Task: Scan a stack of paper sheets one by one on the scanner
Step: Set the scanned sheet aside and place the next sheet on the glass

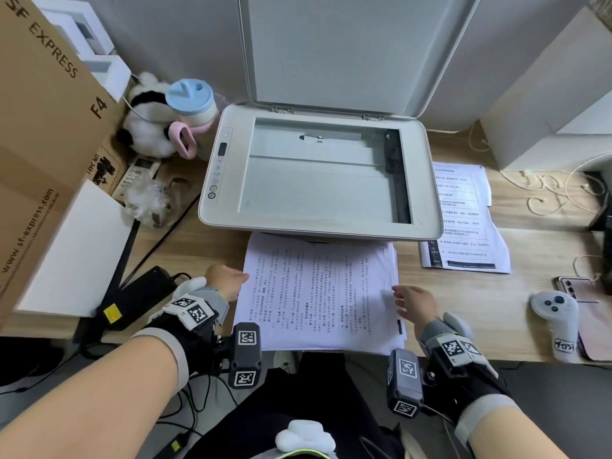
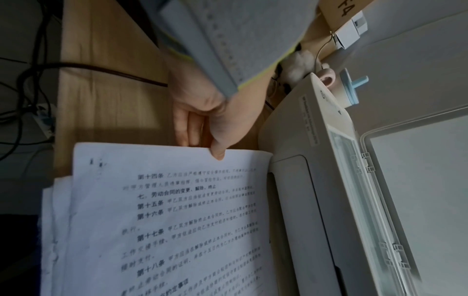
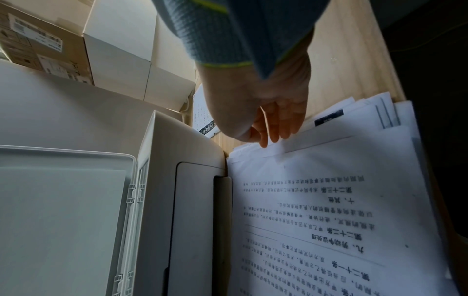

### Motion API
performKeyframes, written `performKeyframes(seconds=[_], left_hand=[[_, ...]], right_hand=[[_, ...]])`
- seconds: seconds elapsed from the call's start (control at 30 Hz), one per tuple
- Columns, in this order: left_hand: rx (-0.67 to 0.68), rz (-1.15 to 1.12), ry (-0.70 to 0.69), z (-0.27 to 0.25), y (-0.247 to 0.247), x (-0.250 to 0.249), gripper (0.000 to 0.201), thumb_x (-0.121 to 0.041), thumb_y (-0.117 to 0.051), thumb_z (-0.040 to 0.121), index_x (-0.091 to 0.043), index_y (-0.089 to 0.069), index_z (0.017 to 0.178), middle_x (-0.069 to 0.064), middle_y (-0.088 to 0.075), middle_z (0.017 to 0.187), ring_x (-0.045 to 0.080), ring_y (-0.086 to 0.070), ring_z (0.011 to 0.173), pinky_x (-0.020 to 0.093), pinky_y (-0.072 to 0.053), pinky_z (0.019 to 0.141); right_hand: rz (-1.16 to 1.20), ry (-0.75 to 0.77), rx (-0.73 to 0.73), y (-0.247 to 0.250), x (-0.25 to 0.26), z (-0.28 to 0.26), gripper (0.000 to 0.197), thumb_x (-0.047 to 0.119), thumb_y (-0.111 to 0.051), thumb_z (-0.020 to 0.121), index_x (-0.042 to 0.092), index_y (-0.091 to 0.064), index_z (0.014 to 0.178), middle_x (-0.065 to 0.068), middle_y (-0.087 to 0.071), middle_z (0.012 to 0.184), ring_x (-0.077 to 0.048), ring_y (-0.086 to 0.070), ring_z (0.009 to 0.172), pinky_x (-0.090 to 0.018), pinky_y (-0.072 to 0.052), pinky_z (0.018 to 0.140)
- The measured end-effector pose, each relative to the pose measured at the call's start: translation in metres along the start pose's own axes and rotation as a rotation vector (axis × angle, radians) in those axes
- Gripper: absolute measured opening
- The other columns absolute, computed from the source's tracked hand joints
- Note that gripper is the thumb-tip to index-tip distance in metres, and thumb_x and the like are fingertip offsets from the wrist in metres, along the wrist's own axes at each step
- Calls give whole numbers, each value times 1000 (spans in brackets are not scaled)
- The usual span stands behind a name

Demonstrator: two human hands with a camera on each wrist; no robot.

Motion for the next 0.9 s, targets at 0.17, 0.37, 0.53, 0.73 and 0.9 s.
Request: performKeyframes(seconds=[0.17,0.37,0.53,0.73,0.9], left_hand=[[-39,-66,-28,5,10,8,17,-3,-65,85,-1,-67,102,17,-66,108,32,-62,100,43,-49,97],[204,-205,-29,-1,9,11,20,8,-54,88,-7,-58,75,11,-62,80,18,-56,68,17,-54,51],[414,-323,-48,-9,16,4,17,5,-49,91,-8,-60,88,3,-71,74,7,-69,59,18,-56,55],[634,-333,-118,-26,30,-45,32,-6,-70,77,-6,-65,108,10,-73,100,16,-73,84,27,-59,76],[636,-346,-239,-36,37,-100,48,-22,-83,58,-7,-68,101,8,-74,98,14,-73,82,27,-60,72]], right_hand=[[23,-10,125,-8,4,-5,20,9,-47,96,2,-59,110,-7,-61,87,-23,-56,83,-25,-48,65],[21,-29,202,-15,4,-5,28,10,-56,91,5,-57,118,-8,-58,91,-19,-53,79,-26,-46,68],[-61,28,237,-11,8,-7,31,12,-64,86,1,-61,114,-13,-65,106,-27,-59,101,-39,-47,95],[138,123,383,10,48,-29,15,-5,-51,90,0,-61,99,-10,-67,92,-24,-61,84,-26,-54,68],[151,243,422,30,109,-46,21,-3,-45,93,1,-62,81,-10,-70,77,-22,-65,71,-27,-54,64]])
Point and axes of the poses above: each hand's wrist, its own z-axis towards the middle knuckle, its own y-axis out of the back of the hand, x = y × z, the point moved 4 cm from there along z, towards the middle knuckle
